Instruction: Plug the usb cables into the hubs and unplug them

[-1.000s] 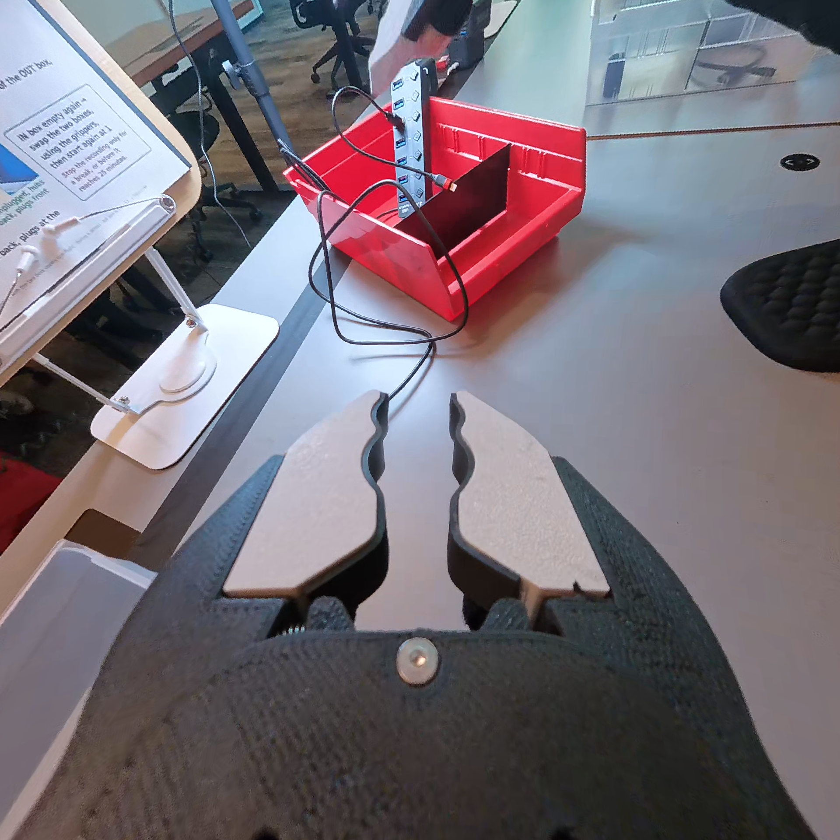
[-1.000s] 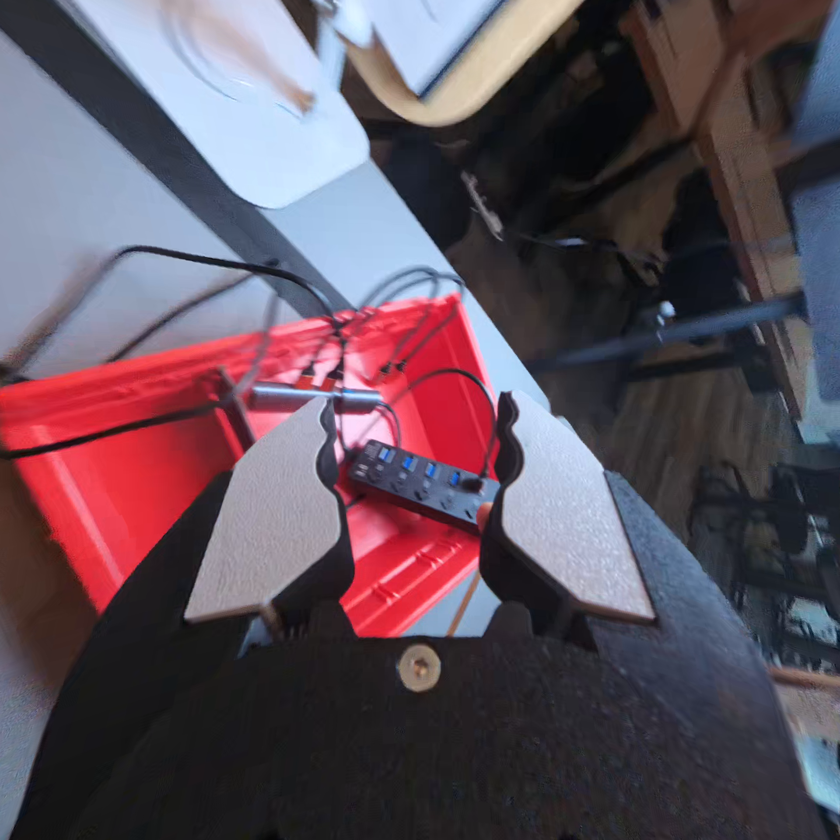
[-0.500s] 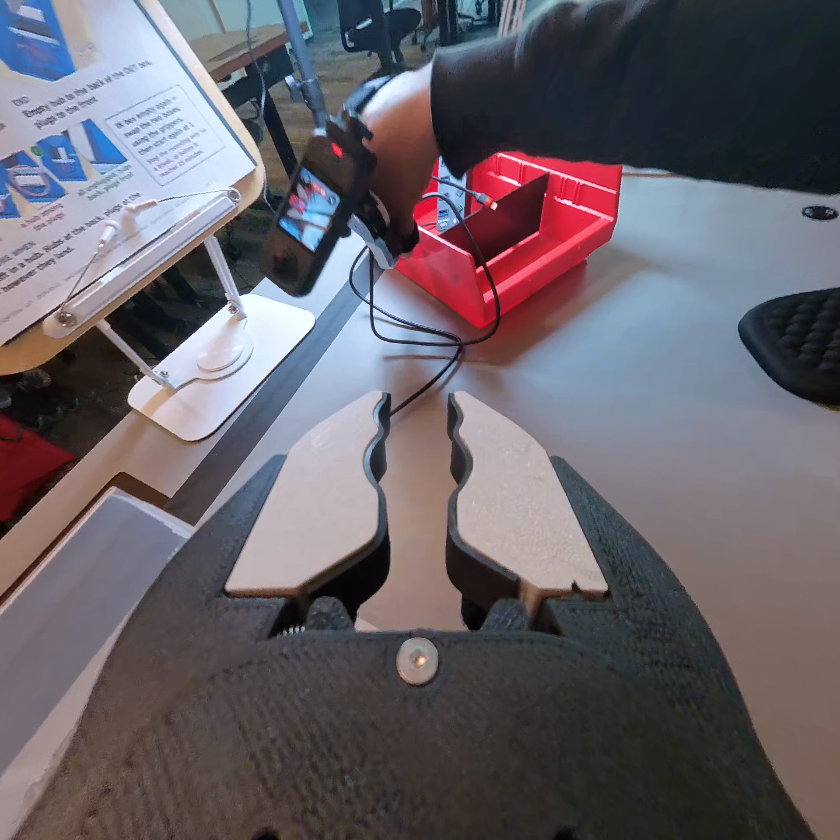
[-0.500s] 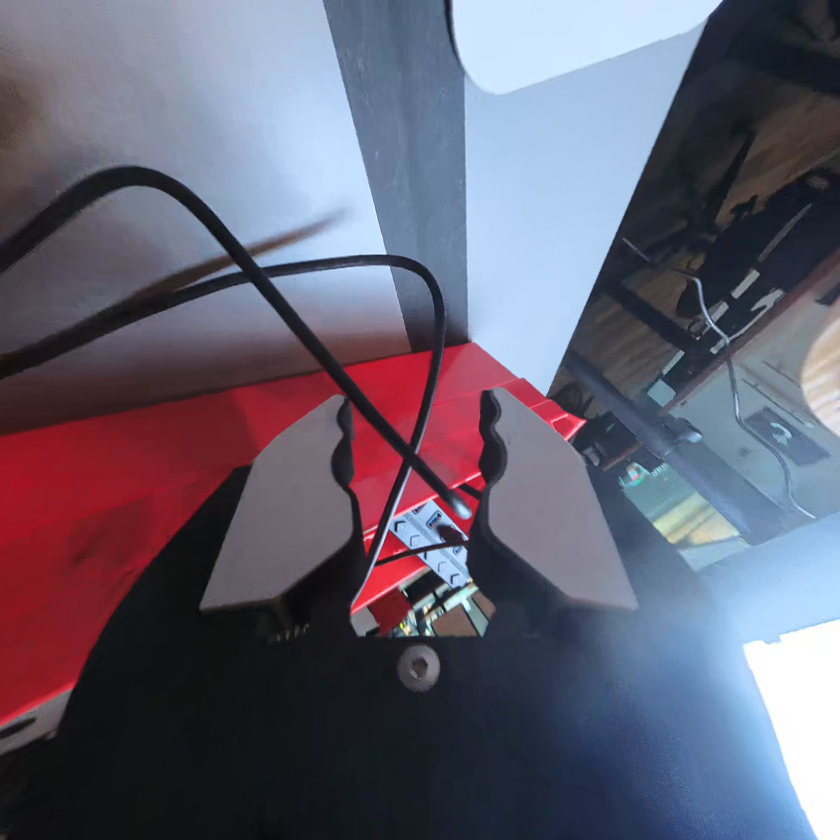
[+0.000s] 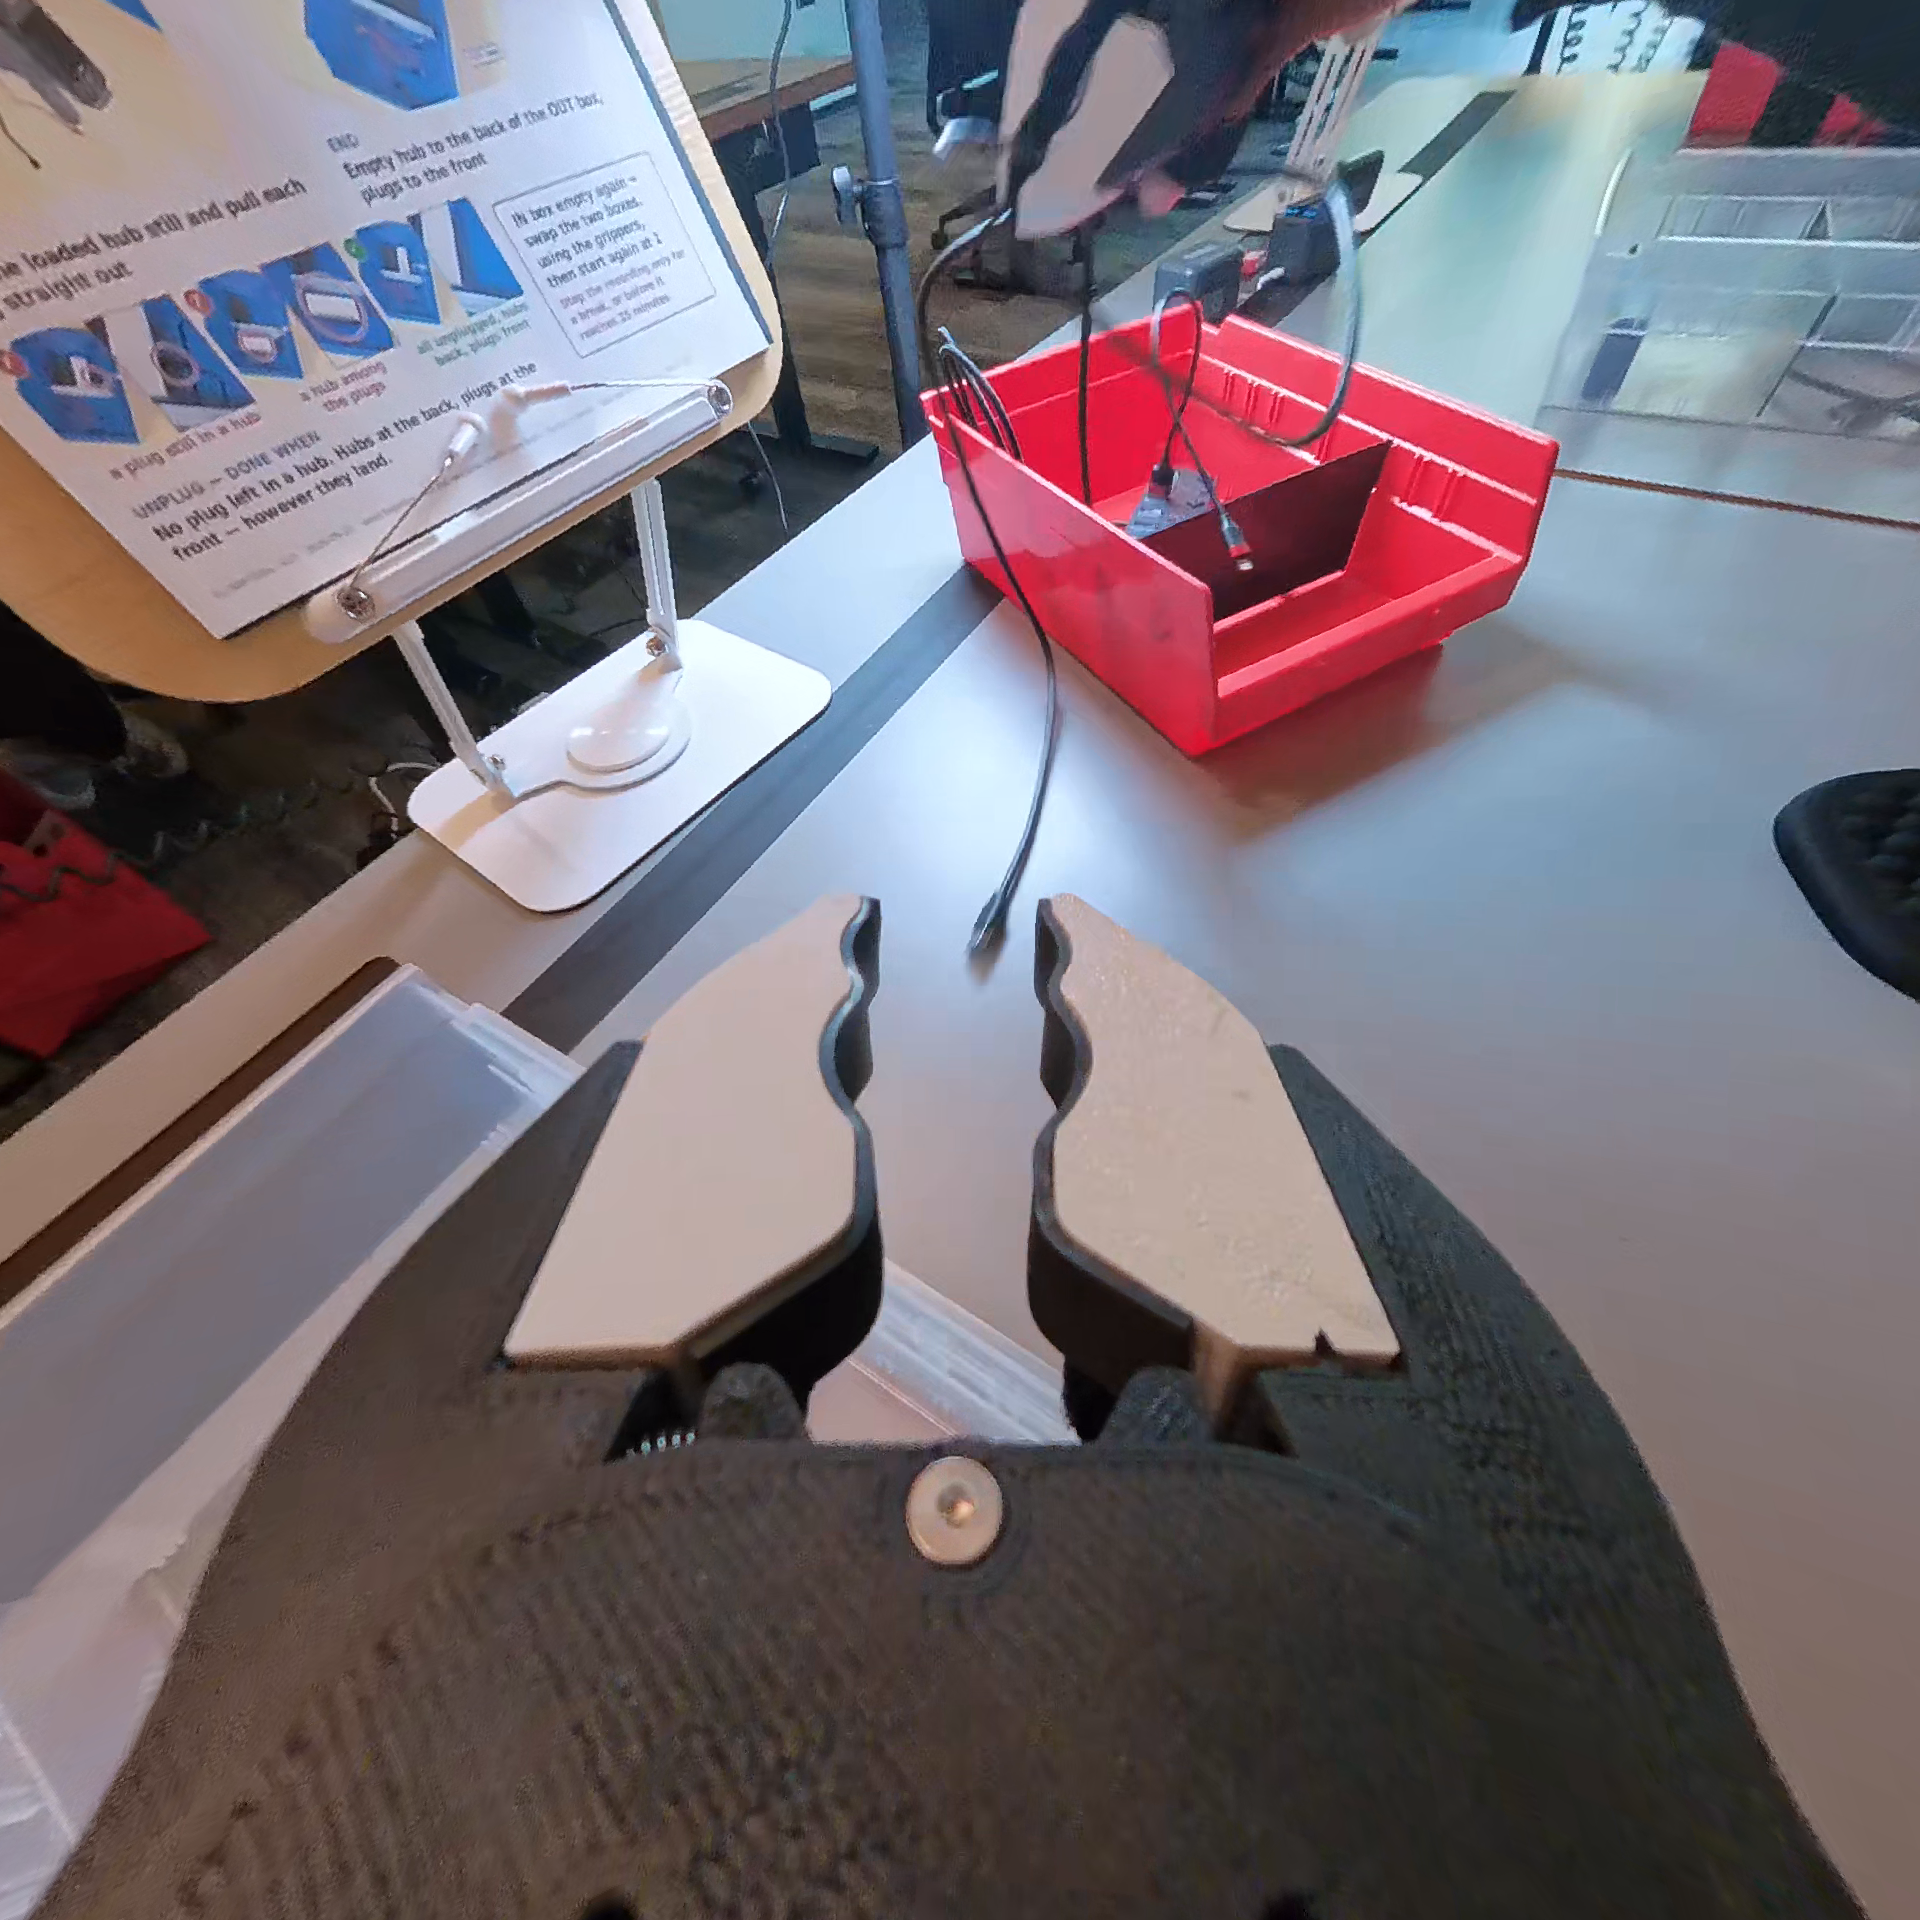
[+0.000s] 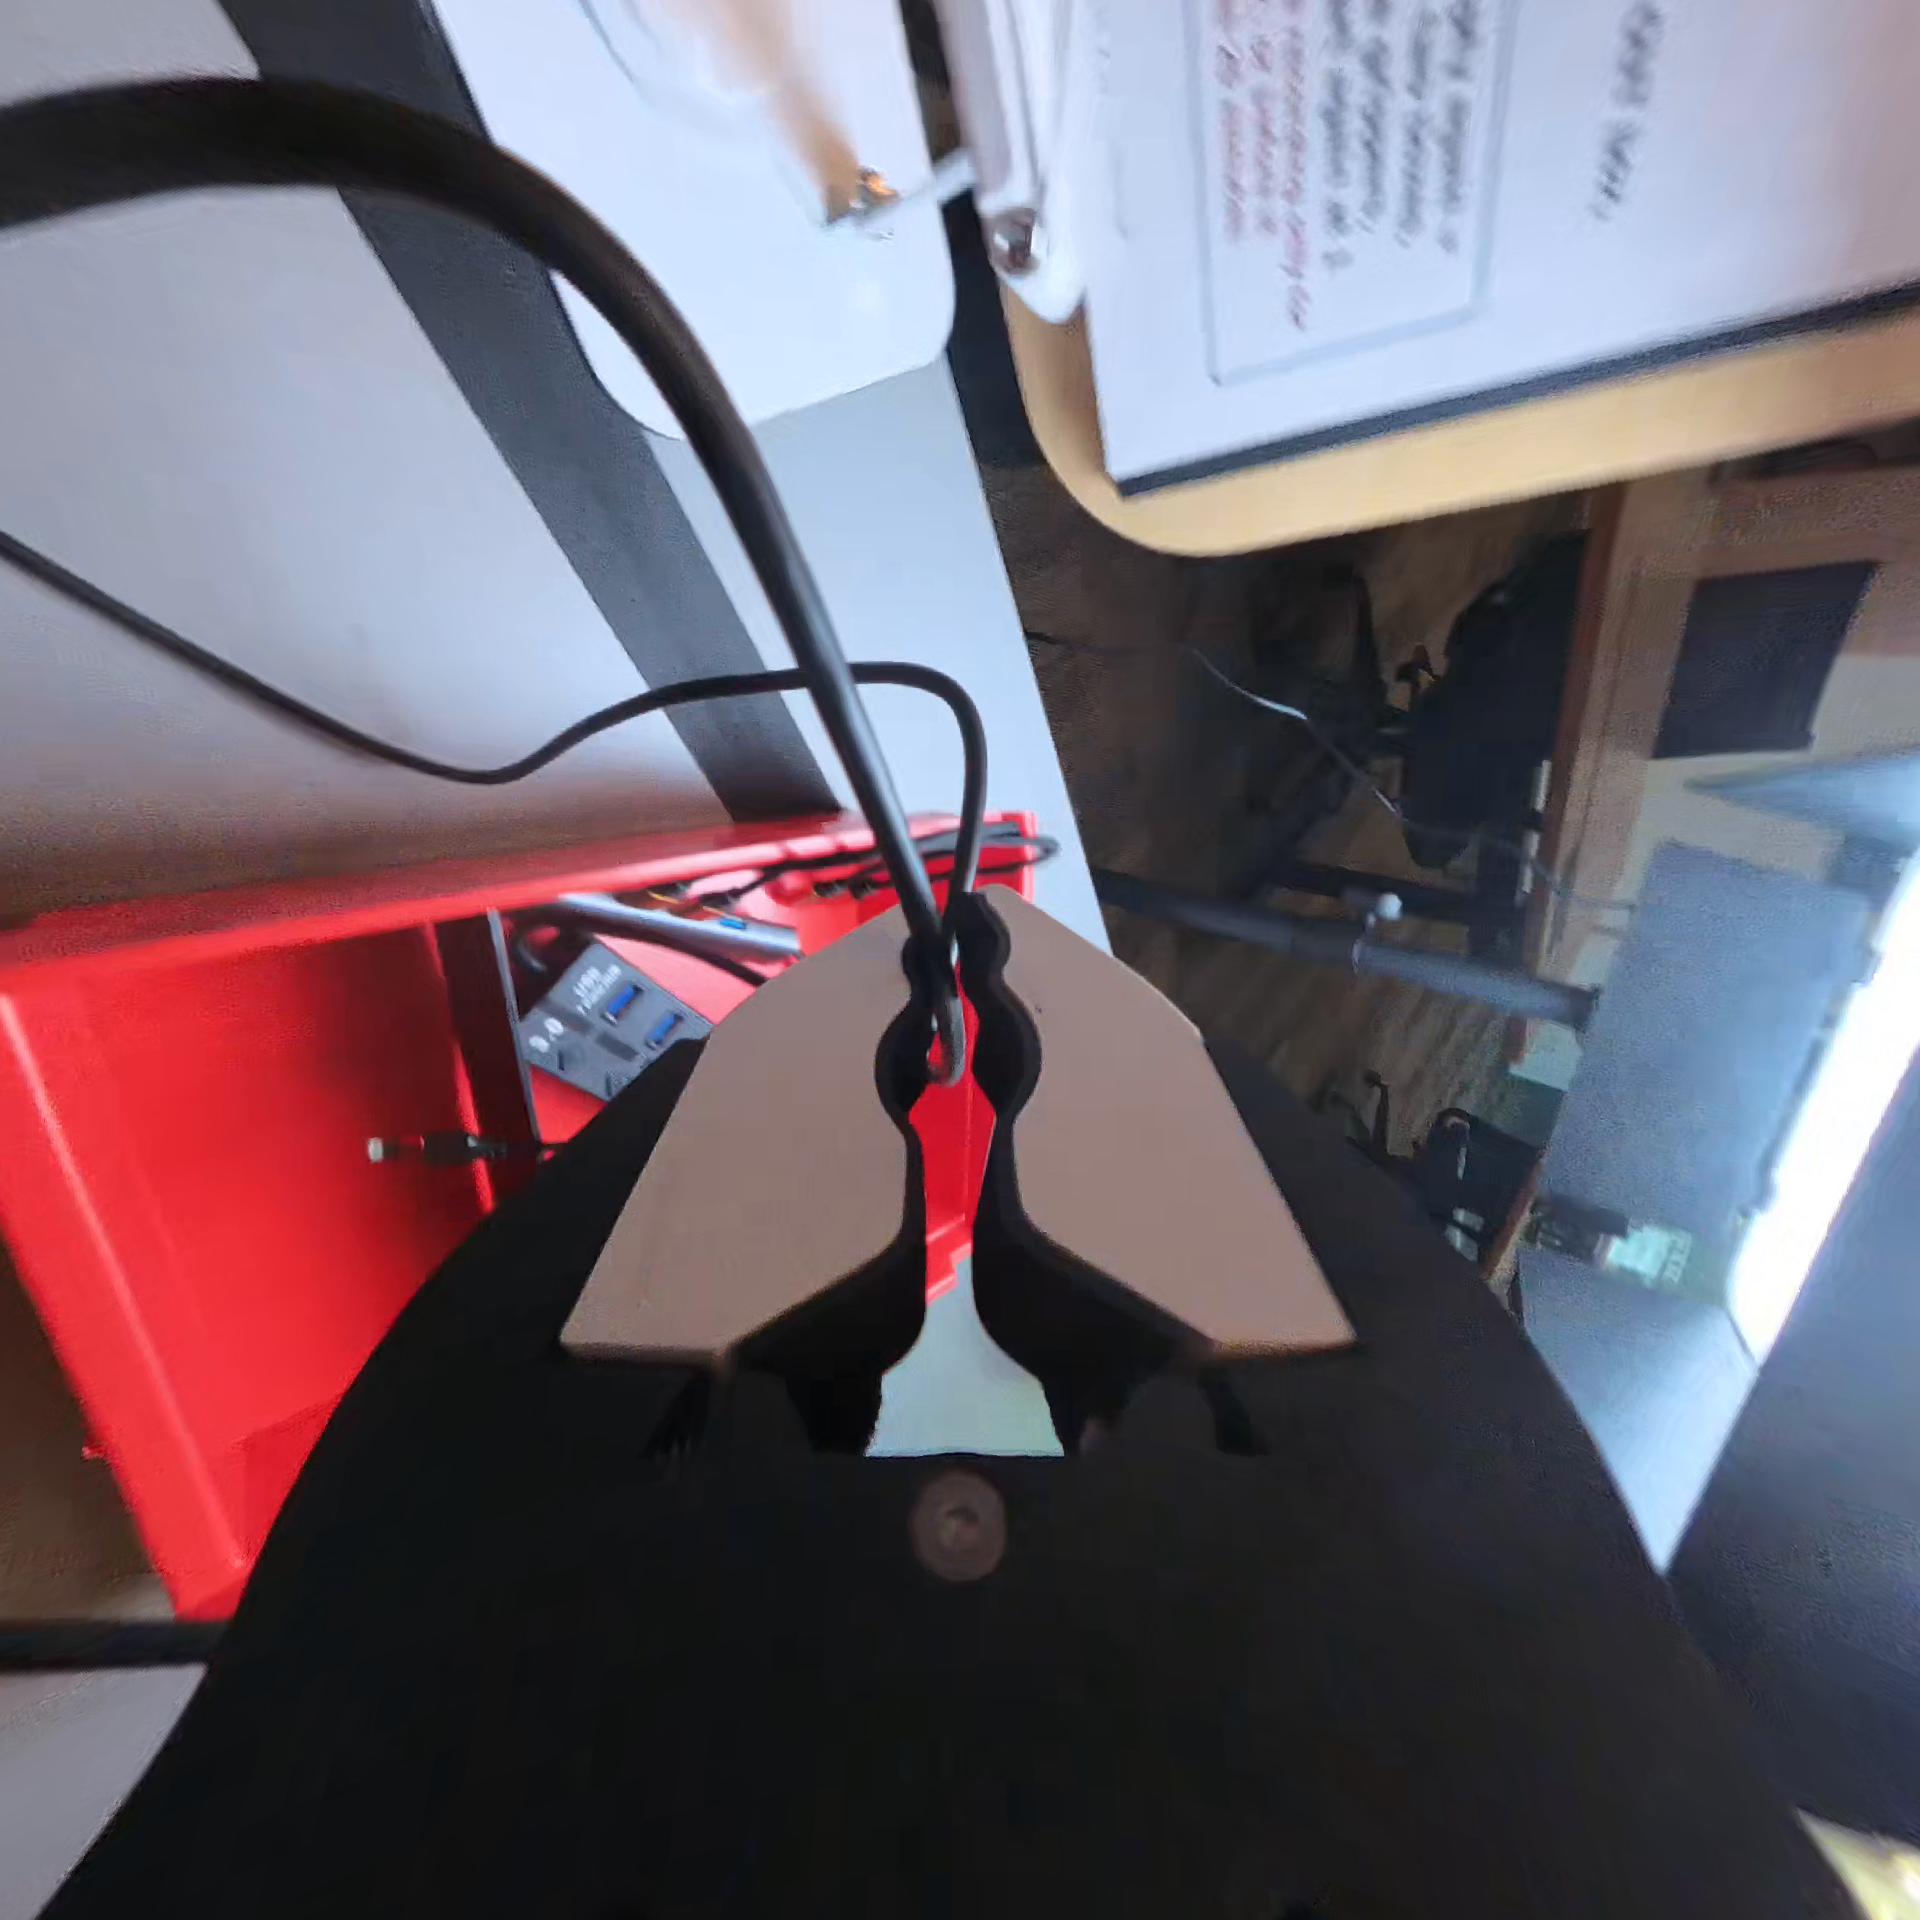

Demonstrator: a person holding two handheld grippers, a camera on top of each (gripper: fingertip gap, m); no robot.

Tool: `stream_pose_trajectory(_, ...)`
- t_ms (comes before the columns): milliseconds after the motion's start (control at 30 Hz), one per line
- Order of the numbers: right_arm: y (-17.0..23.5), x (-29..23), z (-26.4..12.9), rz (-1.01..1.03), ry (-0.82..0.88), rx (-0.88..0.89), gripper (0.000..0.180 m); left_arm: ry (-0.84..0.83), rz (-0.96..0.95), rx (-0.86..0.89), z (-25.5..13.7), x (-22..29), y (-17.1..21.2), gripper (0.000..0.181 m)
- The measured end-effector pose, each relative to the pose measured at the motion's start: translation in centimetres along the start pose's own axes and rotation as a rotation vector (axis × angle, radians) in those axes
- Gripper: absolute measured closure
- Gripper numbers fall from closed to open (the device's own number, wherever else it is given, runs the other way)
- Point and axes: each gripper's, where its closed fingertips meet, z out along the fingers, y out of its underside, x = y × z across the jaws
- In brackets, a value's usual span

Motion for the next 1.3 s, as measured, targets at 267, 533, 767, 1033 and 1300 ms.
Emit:
stream_pose_trajectory(267, 12.7, 3.8, 0.8, 0.265, 0.277, -0.084, 0.179, -0.030, -0.082, 0.015, -1.2, 0.5, 0.1, 0.135)
stream_pose_trajectory(533, 17.2, -2.0, 7.4, 0.415, 0.053, -0.093, 0.179, -0.068, -0.120, -0.023, -4.3, 4.5, 5.9, 0.121)
stream_pose_trajectory(767, 19.8, -4.5, 6.4, 0.553, -0.202, -0.042, 0.128, -0.103, -0.148, 0.058, -7.1, 7.8, 8.8, 0.122)
stream_pose_trajectory(1033, 22.1, -2.6, -3.9, 0.535, -0.216, 0.092, 0.119, -0.189, -0.174, 0.131, -9.7, 8.4, 9.9, 0.122)
stream_pose_trajectory(1300, 5.2, 0.0, -5.7, 0.175, -0.030, 0.217, 0.131, -0.262, -0.204, 0.242, -10.3, 8.9, 11.1, 0.121)
